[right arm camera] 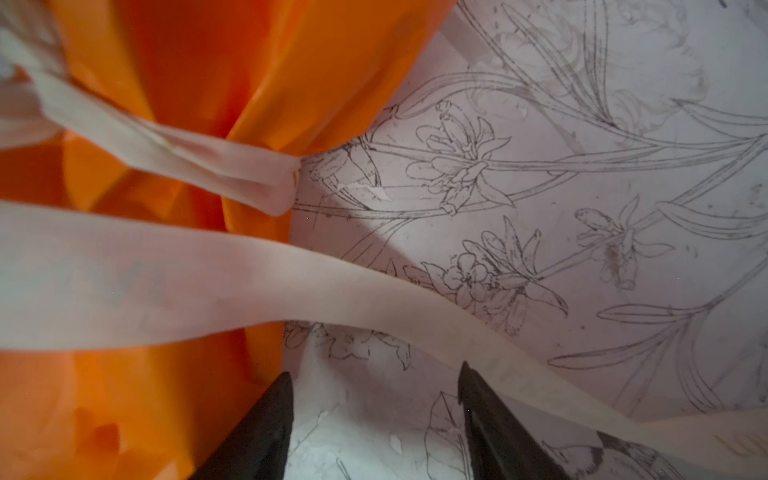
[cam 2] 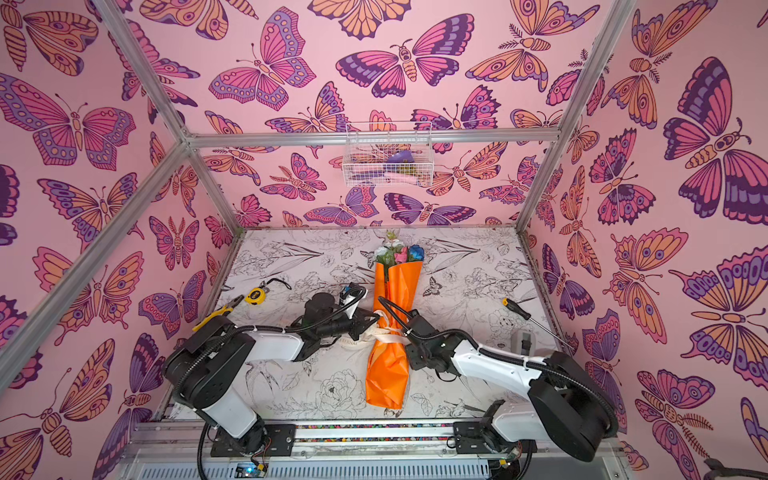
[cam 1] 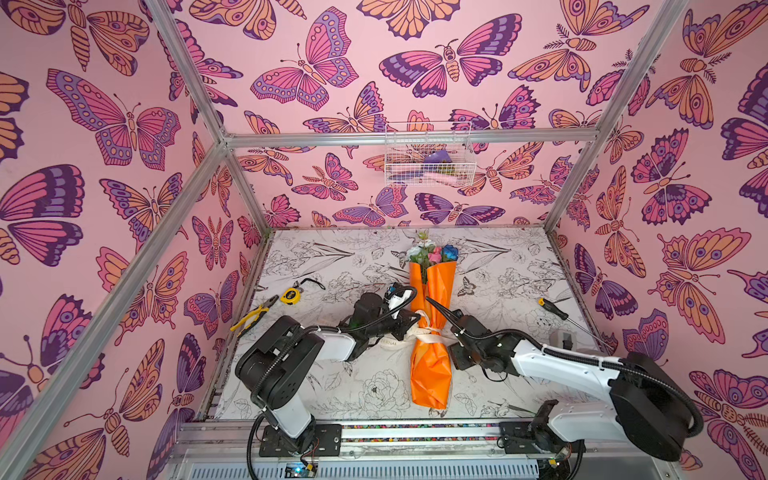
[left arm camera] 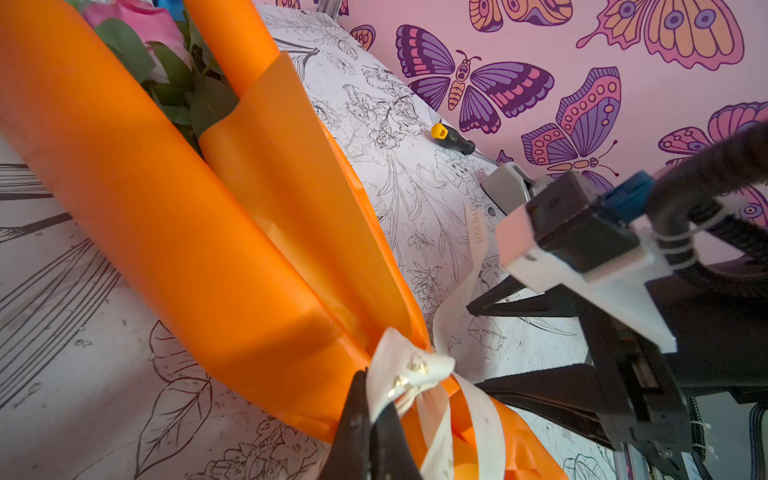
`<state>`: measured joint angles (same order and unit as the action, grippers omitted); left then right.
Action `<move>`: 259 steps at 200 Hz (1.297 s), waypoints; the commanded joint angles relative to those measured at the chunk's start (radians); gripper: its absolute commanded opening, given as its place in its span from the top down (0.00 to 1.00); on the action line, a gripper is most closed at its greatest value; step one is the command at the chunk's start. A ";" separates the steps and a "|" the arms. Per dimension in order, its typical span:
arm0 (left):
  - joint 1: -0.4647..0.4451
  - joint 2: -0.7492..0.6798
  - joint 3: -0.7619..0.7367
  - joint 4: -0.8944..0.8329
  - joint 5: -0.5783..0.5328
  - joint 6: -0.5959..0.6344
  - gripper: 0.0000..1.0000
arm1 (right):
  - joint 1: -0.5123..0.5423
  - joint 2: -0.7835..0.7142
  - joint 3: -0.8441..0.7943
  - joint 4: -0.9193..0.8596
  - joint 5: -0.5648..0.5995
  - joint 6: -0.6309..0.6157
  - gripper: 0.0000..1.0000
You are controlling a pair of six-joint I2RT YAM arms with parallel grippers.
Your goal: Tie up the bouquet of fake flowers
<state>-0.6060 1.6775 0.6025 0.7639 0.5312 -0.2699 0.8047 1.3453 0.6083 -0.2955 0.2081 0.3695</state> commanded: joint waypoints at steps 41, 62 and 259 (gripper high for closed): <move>0.008 0.020 -0.015 0.040 0.010 0.015 1.00 | 0.001 0.087 0.049 0.114 0.044 -0.029 0.30; 0.008 0.025 -0.017 0.047 0.016 0.013 1.00 | 0.001 0.101 0.053 0.128 0.082 -0.029 0.36; 0.008 0.024 -0.037 0.071 0.017 0.023 1.00 | -0.217 -0.040 0.135 -0.095 -0.088 0.026 0.34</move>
<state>-0.6022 1.7004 0.5816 0.7944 0.5316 -0.2695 0.7013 1.3201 0.6876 -0.2367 0.2104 0.3458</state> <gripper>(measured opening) 0.046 0.630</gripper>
